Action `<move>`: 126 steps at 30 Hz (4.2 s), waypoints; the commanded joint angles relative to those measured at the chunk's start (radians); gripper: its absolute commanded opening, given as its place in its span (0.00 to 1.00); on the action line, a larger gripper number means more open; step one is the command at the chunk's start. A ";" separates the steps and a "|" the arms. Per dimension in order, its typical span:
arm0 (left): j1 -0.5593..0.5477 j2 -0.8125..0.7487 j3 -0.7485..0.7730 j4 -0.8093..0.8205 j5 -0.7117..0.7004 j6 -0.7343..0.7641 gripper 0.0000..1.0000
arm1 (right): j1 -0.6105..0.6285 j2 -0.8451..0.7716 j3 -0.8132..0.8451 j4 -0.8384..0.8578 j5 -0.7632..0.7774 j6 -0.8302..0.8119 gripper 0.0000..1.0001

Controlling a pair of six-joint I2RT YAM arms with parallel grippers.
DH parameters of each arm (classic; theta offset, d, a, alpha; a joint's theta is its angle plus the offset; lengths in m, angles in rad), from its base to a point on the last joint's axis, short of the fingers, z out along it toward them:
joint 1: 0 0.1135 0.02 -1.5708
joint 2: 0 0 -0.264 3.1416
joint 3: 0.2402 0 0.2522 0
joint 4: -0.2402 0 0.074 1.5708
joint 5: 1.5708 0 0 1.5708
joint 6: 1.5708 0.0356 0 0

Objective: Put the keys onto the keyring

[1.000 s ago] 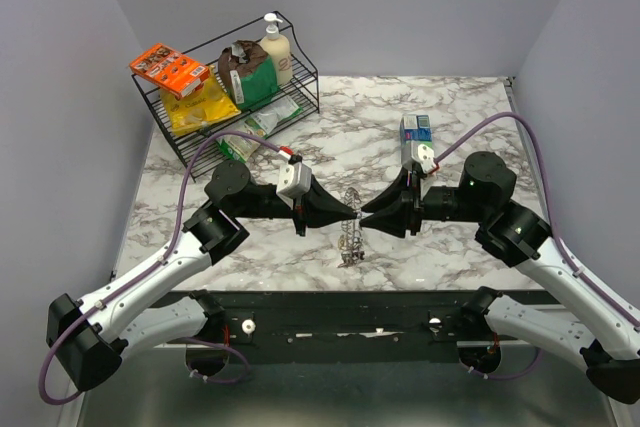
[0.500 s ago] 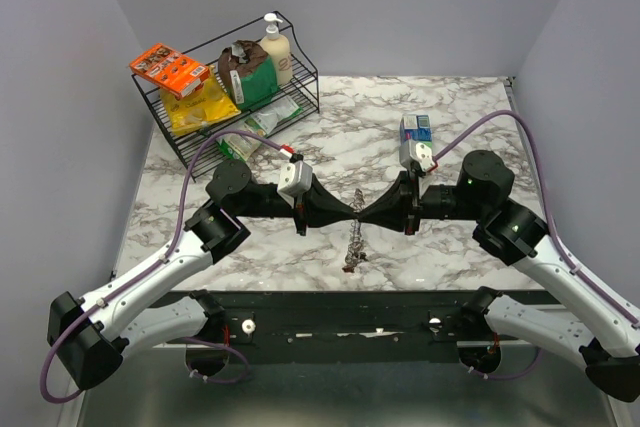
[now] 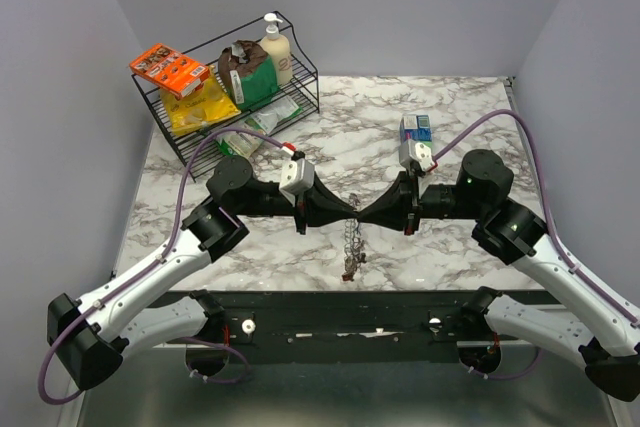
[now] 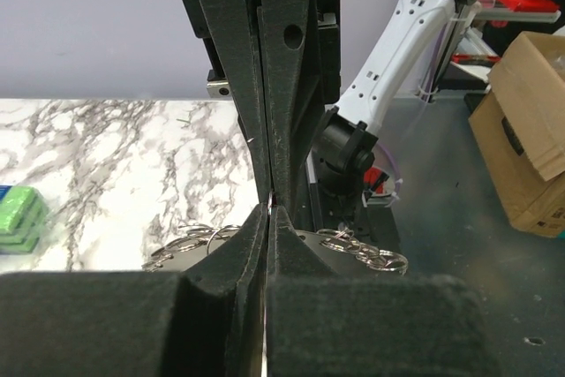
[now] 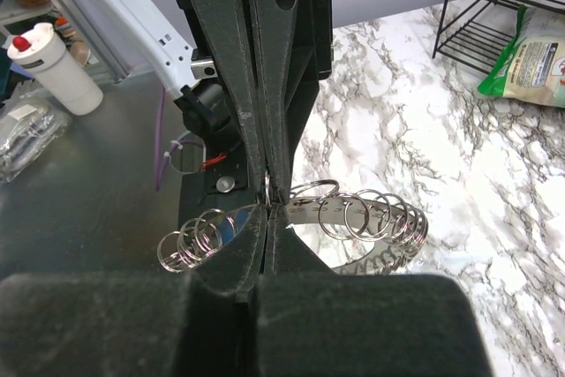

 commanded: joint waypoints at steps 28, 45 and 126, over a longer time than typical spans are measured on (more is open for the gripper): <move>-0.007 0.181 0.508 -0.912 -0.039 0.526 0.48 | 0.001 0.128 0.208 -0.339 0.021 -0.200 0.00; -0.040 0.267 0.549 -0.977 -0.040 0.551 0.44 | 0.002 0.168 0.220 -0.379 0.013 -0.216 0.01; -0.049 -0.099 -0.230 0.674 -0.256 -0.204 0.00 | -0.022 -0.045 0.202 -0.052 -0.019 -0.081 0.68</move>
